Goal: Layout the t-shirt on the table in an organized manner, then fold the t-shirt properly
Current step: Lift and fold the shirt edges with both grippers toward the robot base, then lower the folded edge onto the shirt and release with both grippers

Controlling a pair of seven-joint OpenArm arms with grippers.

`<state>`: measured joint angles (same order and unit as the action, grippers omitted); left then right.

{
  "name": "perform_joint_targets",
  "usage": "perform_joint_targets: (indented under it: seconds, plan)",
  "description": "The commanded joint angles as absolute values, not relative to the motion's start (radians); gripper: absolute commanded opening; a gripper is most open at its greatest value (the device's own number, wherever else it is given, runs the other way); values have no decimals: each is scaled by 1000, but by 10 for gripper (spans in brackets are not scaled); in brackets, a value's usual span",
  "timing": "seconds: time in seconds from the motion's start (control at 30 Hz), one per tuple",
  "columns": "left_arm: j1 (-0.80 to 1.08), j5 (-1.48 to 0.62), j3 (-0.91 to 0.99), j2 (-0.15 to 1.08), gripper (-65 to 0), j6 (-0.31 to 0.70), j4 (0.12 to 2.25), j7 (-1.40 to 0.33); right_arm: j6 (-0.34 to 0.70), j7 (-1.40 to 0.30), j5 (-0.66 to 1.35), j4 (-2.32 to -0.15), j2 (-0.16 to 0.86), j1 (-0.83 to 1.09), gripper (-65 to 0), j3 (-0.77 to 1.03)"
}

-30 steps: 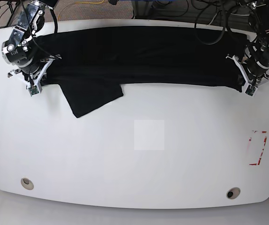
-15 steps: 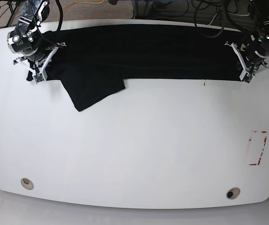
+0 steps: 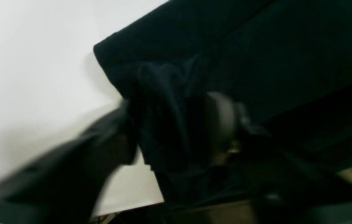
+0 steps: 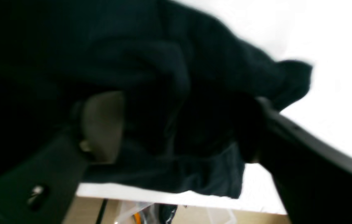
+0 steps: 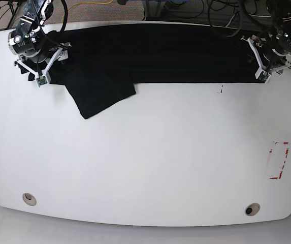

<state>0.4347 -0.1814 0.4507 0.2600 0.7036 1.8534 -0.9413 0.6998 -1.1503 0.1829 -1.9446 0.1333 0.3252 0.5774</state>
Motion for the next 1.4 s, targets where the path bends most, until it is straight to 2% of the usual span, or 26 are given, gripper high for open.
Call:
perform_joint_targets:
  seconds: [0.0, 0.3, 0.47, 0.57, 0.7, 0.77, 0.93, 1.13, 1.37]
  plan:
    - [420, -188, 456, 274, -292, 698, 1880, -963, 698, -1136, 252, -1982, 148, 323, -119, 584]
    - [401, -254, 461, 274, -292, 698, 1982, -997, 698, -1133, 598, -1983, 148, 343, -190, 685]
    - [394, -328, 476, 272, -293, 698, 1985, -997, 698, -1133, 619, -1980, 148, 318, -233, 674]
    - [360, -306, 475, 251, -319, 698, 1959, -995, 698, -1133, 619, -1933, 148, 312, -306, 668]
    - [332, -229, 469, 197, -365, 698, 1883, -993, 698, -1127, 619, -1844, 150, 309, -445, 668]
    - [320, -194, 469, 186, -385, 698, 1837, -992, 698, -1110, 619, -1811, 153, 311, -485, 665]
    - [309, -171, 469, 189, -417, 698, 1725, -972, 698, -1058, 607, -1736, 170, 314, -488, 630]
    - [312, -166, 469, 193, -457, 698, 1653, -935, 698, -998, 479, -1669, 186, 306, -488, 619]
    - [263, -165, 463, 188, -456, 698, 1621, -931, 698, -926, 344, -1575, 193, 237, -488, 616]
